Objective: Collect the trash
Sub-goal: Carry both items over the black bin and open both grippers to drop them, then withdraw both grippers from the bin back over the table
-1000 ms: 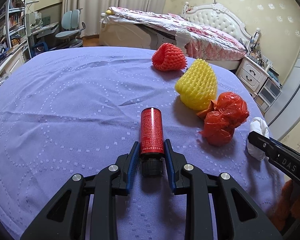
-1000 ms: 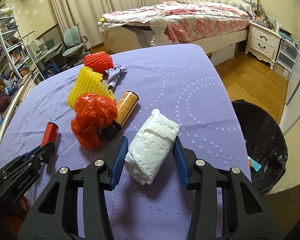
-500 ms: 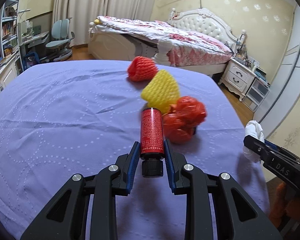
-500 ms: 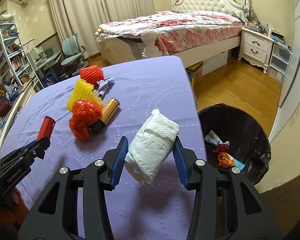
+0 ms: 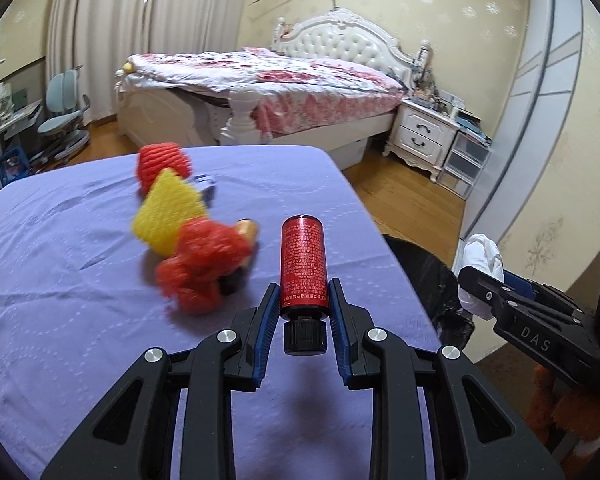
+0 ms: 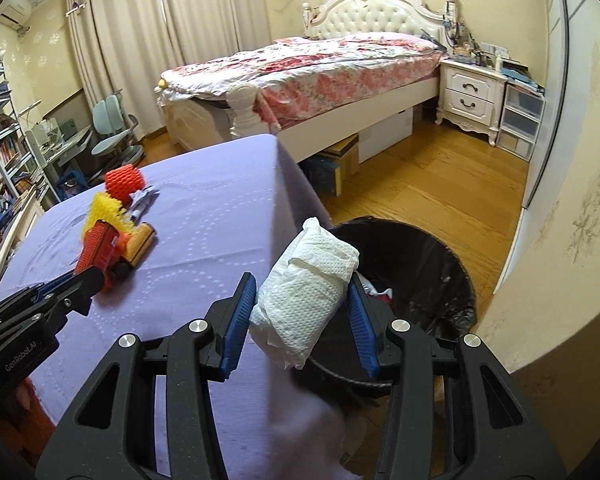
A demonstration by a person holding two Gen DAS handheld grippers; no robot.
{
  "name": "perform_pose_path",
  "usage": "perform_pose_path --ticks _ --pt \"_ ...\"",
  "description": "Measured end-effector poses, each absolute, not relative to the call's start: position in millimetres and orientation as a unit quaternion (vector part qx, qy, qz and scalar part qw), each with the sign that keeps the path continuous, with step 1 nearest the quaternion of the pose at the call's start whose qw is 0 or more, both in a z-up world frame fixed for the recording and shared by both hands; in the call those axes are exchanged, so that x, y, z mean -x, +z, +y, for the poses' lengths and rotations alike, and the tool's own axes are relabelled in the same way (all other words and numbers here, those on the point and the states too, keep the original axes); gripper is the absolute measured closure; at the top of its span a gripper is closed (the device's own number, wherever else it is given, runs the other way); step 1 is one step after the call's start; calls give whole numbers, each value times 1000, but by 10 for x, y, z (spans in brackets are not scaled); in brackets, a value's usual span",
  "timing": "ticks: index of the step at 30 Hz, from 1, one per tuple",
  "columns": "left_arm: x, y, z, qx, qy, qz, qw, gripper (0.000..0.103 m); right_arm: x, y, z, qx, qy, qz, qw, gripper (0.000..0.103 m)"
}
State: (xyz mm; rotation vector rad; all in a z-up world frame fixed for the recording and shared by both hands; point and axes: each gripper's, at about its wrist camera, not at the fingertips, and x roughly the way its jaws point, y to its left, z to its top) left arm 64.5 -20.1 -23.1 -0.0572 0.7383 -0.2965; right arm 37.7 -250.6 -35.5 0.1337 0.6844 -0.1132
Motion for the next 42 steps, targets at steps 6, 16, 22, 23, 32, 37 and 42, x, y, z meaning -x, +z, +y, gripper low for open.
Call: perform_pose_path --ticks 6,16,22,23,32,37,42 --pt "-838 -311 -689 3 -173 364 915 75 -421 -407 -2861 -77 -75 336 936 58" --pt "-1175 -492 -1173 -22 -186 378 907 75 -596 -572 -3277 -93 -93 349 928 58" --pt "-1308 -526 -1422 -41 -194 376 905 75 -700 -634 -3435 -101 -102 350 926 58" --pt "-1311 -531 -1449 -44 -195 375 905 75 -720 -649 -3463 -101 -103 350 926 57" --pt "-1374 -557 -1541 -49 -187 370 909 41 -725 -692 -3621 -107 -130 343 924 40" --pt "-1317 -522 -1503 -58 -172 361 915 30 -638 -654 -3616 -115 -137 340 923 33" --pt "-1219 -455 -1398 -66 -151 349 922 27 -556 -591 -3510 -108 -135 339 925 22"
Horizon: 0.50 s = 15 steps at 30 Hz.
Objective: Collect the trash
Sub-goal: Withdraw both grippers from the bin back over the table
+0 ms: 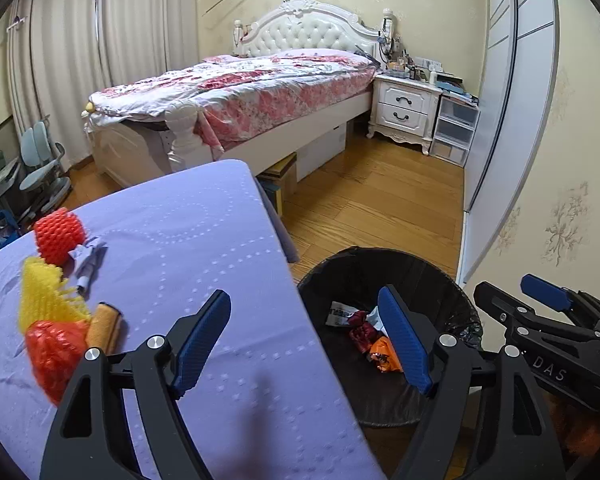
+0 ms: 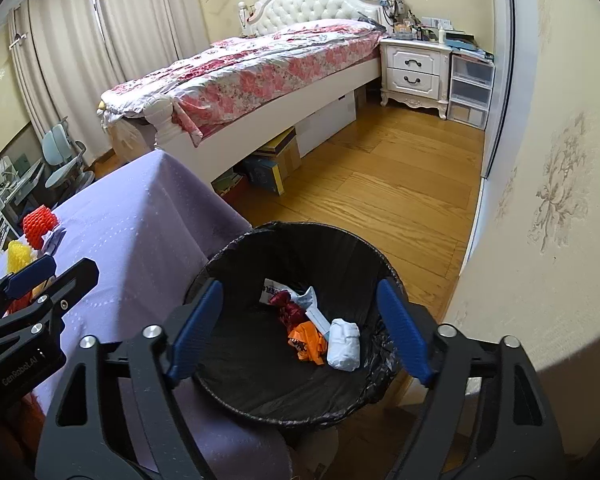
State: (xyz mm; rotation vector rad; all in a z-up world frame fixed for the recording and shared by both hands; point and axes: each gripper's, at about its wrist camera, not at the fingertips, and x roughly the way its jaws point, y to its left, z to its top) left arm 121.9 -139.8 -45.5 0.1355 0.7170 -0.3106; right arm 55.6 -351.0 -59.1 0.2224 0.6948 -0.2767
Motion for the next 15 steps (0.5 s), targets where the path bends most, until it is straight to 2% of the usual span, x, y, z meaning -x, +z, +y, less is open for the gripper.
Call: perform_pose_path --ticks 15 --pt "-872 -379 -541 -23 -80 355 931 25 -493 -556 -2768 -101 -68 347 930 15"
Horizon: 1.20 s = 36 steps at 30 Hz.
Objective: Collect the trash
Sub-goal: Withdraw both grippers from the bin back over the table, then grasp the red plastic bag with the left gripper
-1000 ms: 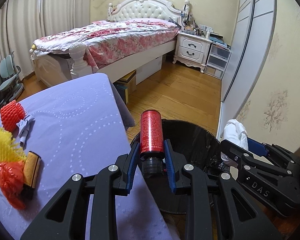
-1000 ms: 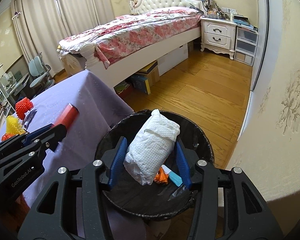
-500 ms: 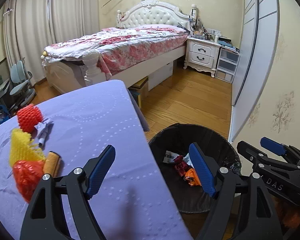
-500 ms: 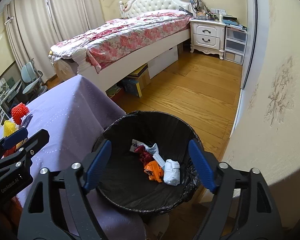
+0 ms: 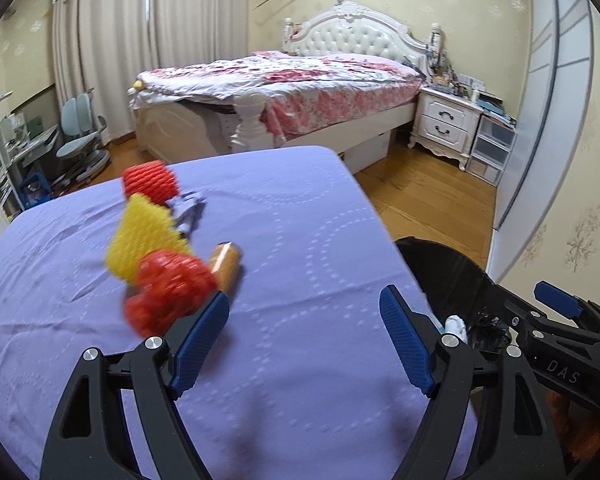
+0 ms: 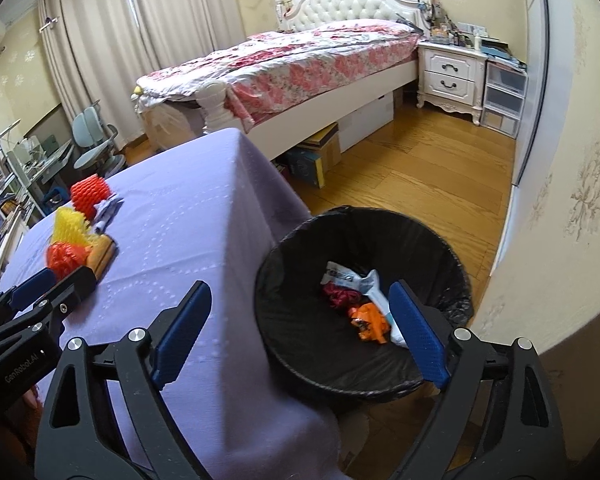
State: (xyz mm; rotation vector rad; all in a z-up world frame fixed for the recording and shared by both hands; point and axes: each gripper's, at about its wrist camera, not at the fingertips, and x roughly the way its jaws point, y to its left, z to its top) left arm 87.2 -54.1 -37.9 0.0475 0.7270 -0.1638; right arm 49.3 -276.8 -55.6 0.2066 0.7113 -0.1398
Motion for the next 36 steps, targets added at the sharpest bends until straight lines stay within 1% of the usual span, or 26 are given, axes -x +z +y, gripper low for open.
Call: perform_pose_path --ticks 7,13,26,30,32,34,35,36 --pt "-725 -441 -34 -1 -34 361 932 25 -532 -610 -2399 -95 -29 367 925 15" --pt "-706 -538 283 10 -3 372 928 25 -574 -646 -2029 -57 -19 373 926 15" --pt "-935 -601 375 11 -5 369 929 26 -734 -701 -1825 -45 -14 381 923 15" --pt "-997 -630 384 13 -18 376 926 37 -750 -720 -1817 -44 -14 385 922 15" --pt "-1011 -649 389 15 -28 381 924 44 -760 -722 -1809 -44 -15 386 921 15" --pt "-1004 -667 389 19 -39 386 921 57 -766 -724 -1800 -43 -16 386 921 15" --pt "-1006 -676 394 22 -45 388 920 61 -766 -723 -1802 -43 -15 386 921 15" --pt "-1010 -679 399 27 -51 390 919 62 -767 -727 -1803 -43 -16 387 921 15"
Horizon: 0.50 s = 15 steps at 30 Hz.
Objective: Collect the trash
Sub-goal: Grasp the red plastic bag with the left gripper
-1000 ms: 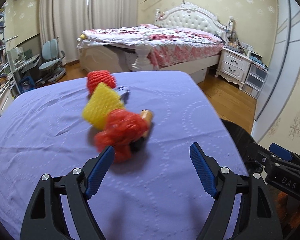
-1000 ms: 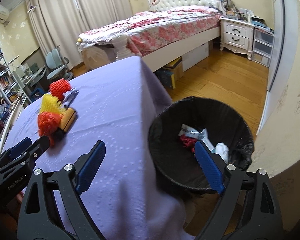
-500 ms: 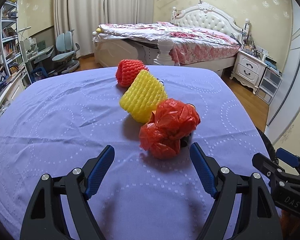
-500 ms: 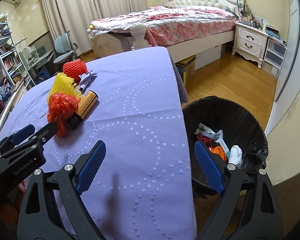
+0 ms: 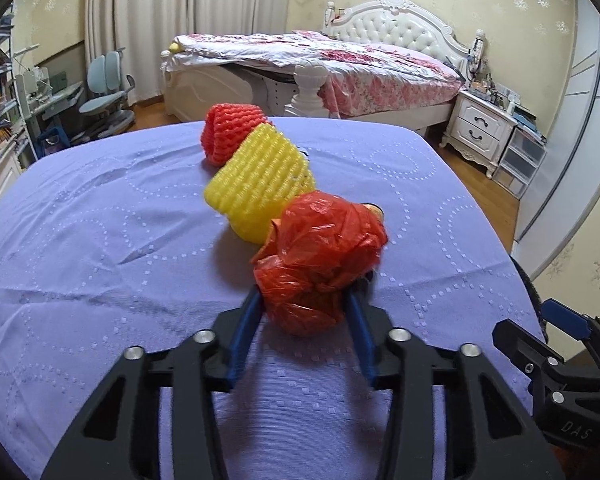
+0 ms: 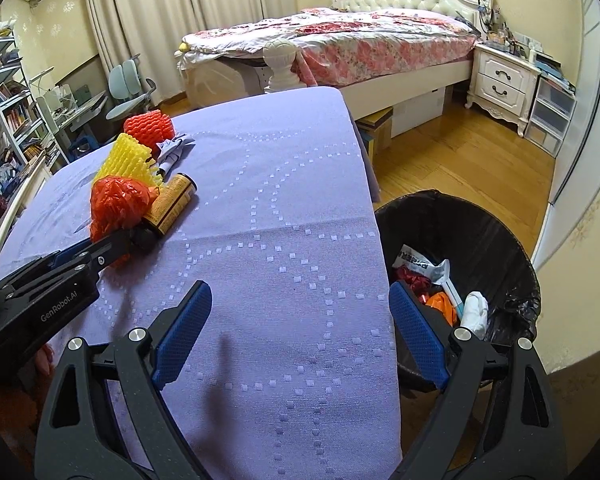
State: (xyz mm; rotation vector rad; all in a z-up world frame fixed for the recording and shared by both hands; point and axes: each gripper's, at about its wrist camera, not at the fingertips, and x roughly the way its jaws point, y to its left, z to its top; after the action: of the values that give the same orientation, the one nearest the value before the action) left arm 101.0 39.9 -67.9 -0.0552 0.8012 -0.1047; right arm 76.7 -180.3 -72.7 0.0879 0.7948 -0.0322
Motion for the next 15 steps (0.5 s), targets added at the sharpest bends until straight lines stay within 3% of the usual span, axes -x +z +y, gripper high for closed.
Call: perform_pose_path --ticks 5,15 --pt "-935 -672 413 36 -62 387 919 68 -768 -733 -1785 -38 -19 387 921 15" --pt "-669 -628 531 32 -63 386 920 69 -788 -747 -1605 -22 -9 387 922 15"
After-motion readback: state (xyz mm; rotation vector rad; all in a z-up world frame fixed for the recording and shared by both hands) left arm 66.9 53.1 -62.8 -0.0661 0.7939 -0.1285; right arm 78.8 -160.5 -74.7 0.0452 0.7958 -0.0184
